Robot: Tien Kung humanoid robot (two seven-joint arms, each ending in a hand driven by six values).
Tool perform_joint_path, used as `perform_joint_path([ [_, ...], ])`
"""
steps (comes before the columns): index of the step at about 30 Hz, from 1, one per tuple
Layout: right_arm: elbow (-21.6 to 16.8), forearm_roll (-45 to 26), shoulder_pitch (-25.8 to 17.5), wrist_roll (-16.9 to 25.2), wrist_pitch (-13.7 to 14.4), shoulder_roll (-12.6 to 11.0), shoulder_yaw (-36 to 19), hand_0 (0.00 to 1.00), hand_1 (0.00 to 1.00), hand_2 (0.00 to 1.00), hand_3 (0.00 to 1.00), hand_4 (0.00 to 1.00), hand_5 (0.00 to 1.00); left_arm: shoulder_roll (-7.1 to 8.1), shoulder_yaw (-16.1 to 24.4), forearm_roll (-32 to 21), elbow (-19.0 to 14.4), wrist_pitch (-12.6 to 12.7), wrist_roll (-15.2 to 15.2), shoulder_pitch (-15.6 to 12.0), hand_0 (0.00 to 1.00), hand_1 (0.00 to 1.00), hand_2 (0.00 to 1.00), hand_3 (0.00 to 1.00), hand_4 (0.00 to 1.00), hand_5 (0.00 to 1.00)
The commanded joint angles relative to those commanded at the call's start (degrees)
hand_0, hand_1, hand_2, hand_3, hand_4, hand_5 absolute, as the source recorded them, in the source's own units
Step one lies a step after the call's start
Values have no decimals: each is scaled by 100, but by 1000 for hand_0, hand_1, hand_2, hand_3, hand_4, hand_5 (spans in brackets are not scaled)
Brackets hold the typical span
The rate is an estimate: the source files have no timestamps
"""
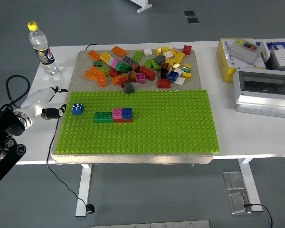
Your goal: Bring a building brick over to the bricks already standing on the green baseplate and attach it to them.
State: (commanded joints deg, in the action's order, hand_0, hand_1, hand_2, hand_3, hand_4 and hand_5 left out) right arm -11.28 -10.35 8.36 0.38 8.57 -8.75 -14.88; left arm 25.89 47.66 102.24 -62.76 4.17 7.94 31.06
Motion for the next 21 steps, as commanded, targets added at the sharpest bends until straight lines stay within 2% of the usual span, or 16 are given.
perform_joint_path([
  [2, 0, -4, 4, -1, -2, -2, 1, 705, 707, 762, 720, 540, 732, -12, -121, -14, 41, 0, -3, 60, 985, 934, 920, 862, 475, 165],
  [14, -3, -28, 25, -5, -28, -11, 40, 705, 708, 762, 719, 541, 733, -140, -863, -45, 303, 44, -61, 439, 995, 939, 934, 850, 463, 158],
  [21, -9, -34, 36, -6, -49, -18, 52, 705, 708, 762, 719, 541, 733, -158, -1045, -69, 433, 31, -60, 545, 995, 939, 934, 850, 463, 158],
])
